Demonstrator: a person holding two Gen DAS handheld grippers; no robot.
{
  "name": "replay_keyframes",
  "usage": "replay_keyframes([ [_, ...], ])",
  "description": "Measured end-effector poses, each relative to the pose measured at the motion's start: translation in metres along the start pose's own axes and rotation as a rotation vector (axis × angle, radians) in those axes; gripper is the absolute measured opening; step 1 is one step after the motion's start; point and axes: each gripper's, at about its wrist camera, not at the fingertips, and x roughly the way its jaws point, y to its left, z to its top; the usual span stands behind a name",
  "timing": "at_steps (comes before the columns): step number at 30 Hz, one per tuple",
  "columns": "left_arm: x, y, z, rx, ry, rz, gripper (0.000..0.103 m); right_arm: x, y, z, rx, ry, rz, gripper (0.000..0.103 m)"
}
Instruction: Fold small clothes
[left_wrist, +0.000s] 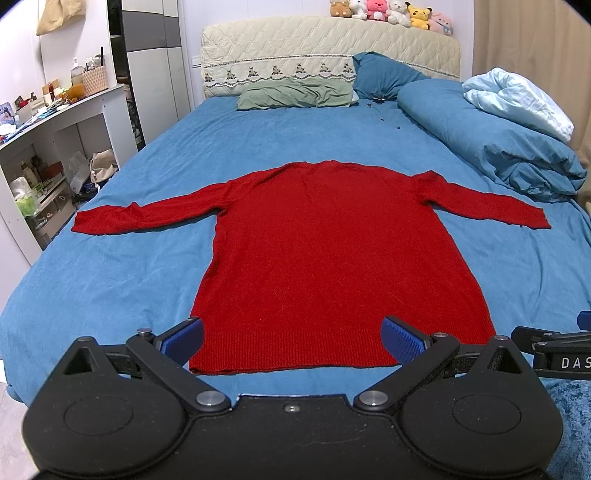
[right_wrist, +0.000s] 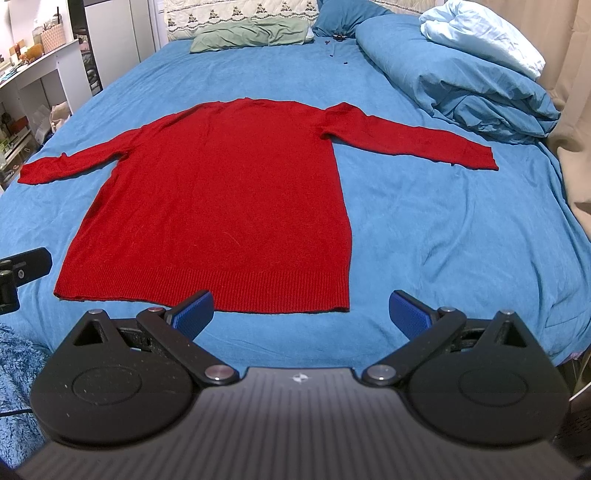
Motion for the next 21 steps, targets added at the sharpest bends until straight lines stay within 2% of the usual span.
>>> replay_keyframes([
  [16, -0.001, -0.002, 0.003, 0.001, -0.007, -0.002, 0.103, -0.001, 0.000, 0.001, 0.001, -0.004, 0.000, 0.103],
  [21, -0.001, -0.004, 0.021, -0.006, -0.031, -0.019, 0.103, -0.006, -0.005, 0.013, 0.009, -0.019, 0.000, 0.103],
])
